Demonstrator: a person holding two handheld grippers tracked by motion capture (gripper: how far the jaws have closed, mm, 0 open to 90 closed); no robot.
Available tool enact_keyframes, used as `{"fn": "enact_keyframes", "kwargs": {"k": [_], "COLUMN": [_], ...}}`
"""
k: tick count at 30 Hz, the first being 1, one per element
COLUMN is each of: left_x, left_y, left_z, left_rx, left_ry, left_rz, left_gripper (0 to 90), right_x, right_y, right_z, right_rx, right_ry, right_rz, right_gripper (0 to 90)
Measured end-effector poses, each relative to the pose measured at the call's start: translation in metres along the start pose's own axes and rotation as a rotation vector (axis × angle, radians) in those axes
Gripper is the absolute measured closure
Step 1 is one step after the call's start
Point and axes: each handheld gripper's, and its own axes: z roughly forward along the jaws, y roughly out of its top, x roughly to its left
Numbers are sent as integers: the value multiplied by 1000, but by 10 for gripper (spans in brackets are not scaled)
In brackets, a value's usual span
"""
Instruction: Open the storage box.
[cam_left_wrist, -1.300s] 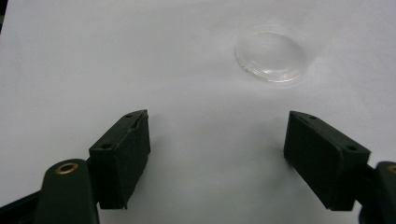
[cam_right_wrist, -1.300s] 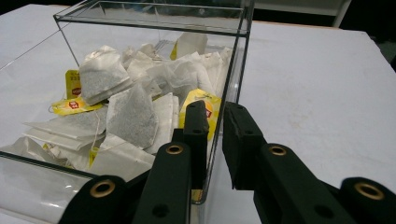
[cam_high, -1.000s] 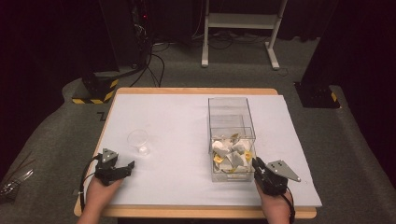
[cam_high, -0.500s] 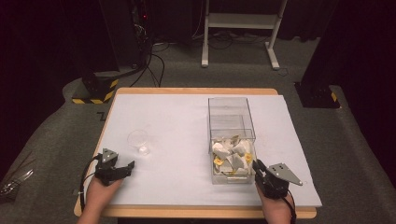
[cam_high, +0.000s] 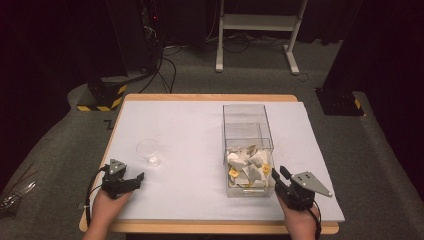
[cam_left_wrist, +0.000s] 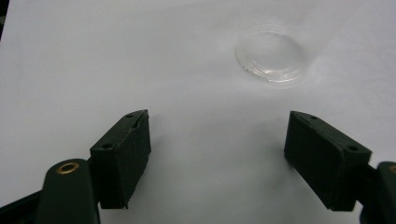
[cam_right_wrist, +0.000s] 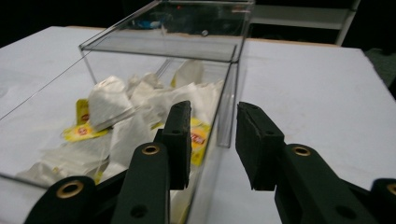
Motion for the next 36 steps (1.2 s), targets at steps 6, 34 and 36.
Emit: {"fn": "enact_keyframes", "kwargs": {"k": [6, 34, 36], "left_x": [0, -1, -1], "left_y": [0, -1, -2], "left_z": [0, -2, -4], "left_rx": [0, -8, -7], "left_ry": [0, 4, 2], "left_rz": [-1, -6, -7], "left_gripper": [230, 280, 302], "right_x": [-25, -65, -67], "right_y": [5, -40, -41], "right_z": [8, 55, 57], "right_rx": [9, 224, 244], "right_ry": [-47, -123, -114], "right_rz": [26, 0, 6], "right_gripper": [655, 587, 580]}}
